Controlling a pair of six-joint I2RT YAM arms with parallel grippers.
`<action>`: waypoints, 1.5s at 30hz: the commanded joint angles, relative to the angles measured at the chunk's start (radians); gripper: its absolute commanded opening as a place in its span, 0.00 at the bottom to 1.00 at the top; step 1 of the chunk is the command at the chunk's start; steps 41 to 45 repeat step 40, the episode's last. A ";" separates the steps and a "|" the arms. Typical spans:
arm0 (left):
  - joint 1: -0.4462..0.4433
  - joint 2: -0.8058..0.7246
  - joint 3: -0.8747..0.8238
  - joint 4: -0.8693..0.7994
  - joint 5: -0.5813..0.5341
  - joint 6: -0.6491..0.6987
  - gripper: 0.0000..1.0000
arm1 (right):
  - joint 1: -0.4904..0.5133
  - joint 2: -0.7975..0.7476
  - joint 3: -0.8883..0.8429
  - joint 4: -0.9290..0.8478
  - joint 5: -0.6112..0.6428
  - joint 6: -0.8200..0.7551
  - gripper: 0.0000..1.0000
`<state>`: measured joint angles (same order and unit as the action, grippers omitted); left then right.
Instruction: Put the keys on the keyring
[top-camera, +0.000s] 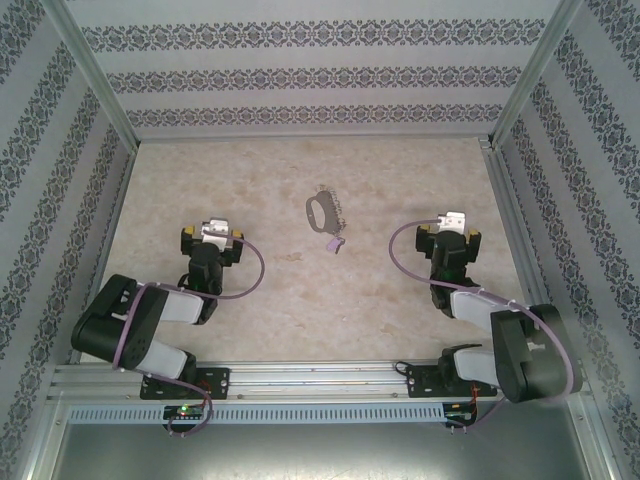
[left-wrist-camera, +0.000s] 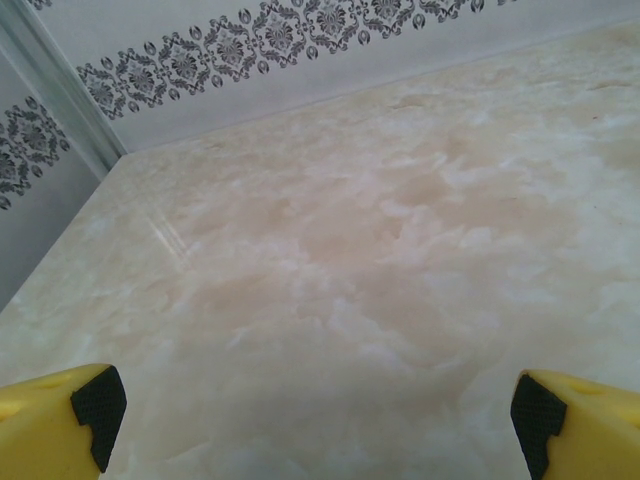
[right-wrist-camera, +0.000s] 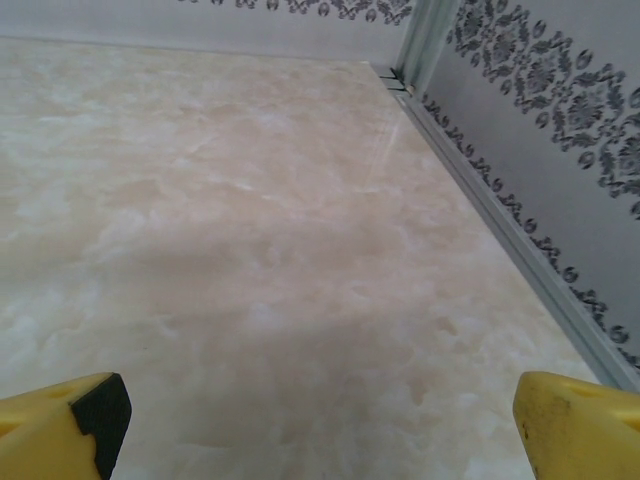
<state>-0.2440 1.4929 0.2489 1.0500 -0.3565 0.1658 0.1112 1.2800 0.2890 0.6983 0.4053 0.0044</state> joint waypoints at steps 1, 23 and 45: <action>0.042 0.033 0.014 0.104 0.057 -0.008 1.00 | -0.034 0.041 -0.024 0.220 -0.129 0.039 0.98; 0.247 0.092 0.150 -0.147 0.362 -0.172 1.00 | -0.094 0.228 0.097 0.191 -0.346 0.033 0.98; 0.246 0.091 0.151 -0.148 0.361 -0.172 1.00 | -0.094 0.231 0.099 0.189 -0.368 0.028 0.98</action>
